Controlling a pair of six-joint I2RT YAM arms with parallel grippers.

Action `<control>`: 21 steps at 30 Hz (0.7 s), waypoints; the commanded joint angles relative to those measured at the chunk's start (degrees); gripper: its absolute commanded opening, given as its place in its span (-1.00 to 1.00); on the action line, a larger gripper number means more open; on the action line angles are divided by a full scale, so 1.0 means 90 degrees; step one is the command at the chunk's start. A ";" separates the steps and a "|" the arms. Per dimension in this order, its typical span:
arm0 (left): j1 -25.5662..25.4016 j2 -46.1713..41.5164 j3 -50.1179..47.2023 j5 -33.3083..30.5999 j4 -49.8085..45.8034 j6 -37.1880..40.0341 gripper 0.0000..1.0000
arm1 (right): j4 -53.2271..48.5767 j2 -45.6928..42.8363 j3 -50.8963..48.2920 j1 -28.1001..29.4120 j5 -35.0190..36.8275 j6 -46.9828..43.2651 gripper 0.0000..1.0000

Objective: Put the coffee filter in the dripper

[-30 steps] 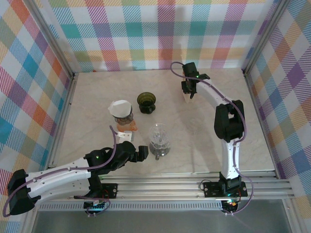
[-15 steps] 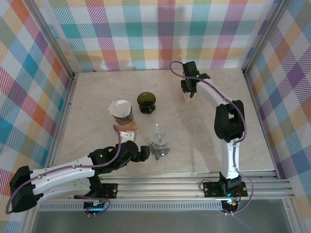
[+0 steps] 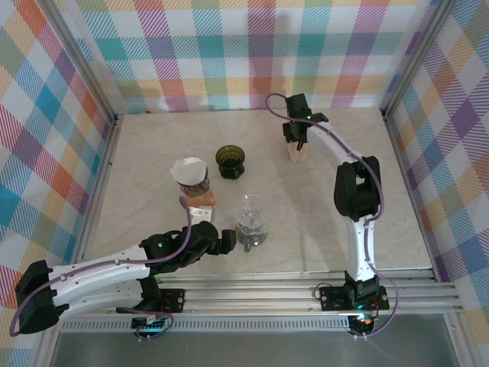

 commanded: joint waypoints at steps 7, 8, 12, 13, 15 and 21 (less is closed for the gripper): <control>-0.0009 -0.0046 0.0205 -0.0030 0.0016 0.0005 1.00 | -0.0129 0.0224 0.0182 0.0020 0.0081 -0.0032 -0.64; -0.0009 -0.0043 0.0210 -0.0027 0.0000 0.0005 1.00 | -0.0123 0.0223 0.0182 0.0025 0.0089 -0.0033 -0.68; 0.0001 -0.0037 0.0214 -0.0025 -0.0001 -0.0002 1.00 | -0.0088 0.0188 0.0174 0.0020 0.0098 -0.0066 -0.94; 0.0001 -0.0032 0.0213 -0.0024 -0.0003 -0.0025 1.00 | -0.0075 0.0158 0.0161 0.0022 0.0110 -0.0067 -1.00; 0.0001 -0.0038 0.0213 -0.0014 -0.0006 -0.0027 1.00 | 0.0039 0.0024 0.0048 0.0050 0.0115 -0.0076 -1.00; 0.0001 -0.0105 0.0195 0.0009 -0.0044 -0.0061 1.00 | 0.0372 -0.0808 -0.0613 0.0174 -0.0026 0.0042 -1.00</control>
